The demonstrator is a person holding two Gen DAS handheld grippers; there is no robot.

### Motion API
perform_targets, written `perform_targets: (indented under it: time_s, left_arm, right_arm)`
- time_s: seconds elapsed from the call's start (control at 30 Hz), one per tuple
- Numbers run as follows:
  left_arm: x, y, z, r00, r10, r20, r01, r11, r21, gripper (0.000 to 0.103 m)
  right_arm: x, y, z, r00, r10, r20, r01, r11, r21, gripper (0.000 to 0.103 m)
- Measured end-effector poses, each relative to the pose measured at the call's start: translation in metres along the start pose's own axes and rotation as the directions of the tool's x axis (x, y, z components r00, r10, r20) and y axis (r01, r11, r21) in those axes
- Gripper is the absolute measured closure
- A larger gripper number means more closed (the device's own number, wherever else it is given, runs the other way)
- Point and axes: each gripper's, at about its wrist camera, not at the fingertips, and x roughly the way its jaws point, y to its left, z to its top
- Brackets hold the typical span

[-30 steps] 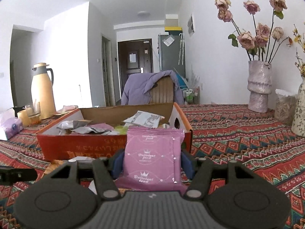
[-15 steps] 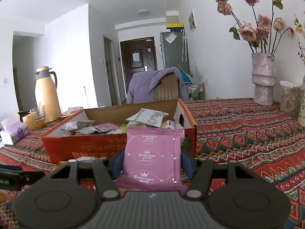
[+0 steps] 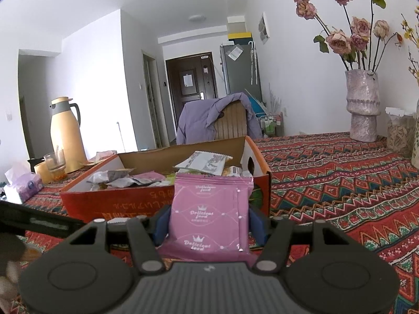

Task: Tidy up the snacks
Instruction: 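Grasp a cracker packet with the left gripper while the right holds the pink packet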

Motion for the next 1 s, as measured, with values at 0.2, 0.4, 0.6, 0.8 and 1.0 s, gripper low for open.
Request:
perform_targets:
  time_s: [0.2,0.4,0.6,0.8,1.0]
  left_arm:
    - [0.021,-0.009,0.0,0.998,0.037,-0.045,-0.038,0.999,-0.006,0.0]
    - [0.027,-0.012,-0.005,0.996,0.081,-0.034,-0.081,0.997,-0.001,0.0]
    - [0.025,-0.012,-0.007,0.997,0.081,-0.017,-0.081,0.997,0.002,0.005]
    - [0.015,-0.009,-0.01,0.999,0.042,0.018,-0.042,0.999,-0.006,0.029]
    - [0.004,-0.006,-0.013,0.998,0.031,0.049,-0.031,1.0,0.001,0.044]
  right_arm:
    - [0.0,-0.001,0.0,1.0,0.006,0.001,-0.006,1.0,0.005,0.042]
    - [0.0,0.0,0.0,1.0,0.017,0.002,-0.017,1.0,0.006,0.042]
    - [0.0,0.0,-0.001,1.0,0.019,0.003,-0.019,1.0,0.008,0.042]
    - [0.0,0.0,-0.001,1.0,0.02,0.002,-0.02,1.0,0.009,0.042]
    - [0.0,0.0,-0.001,1.0,0.021,0.0,-0.021,1.0,0.011,0.042]
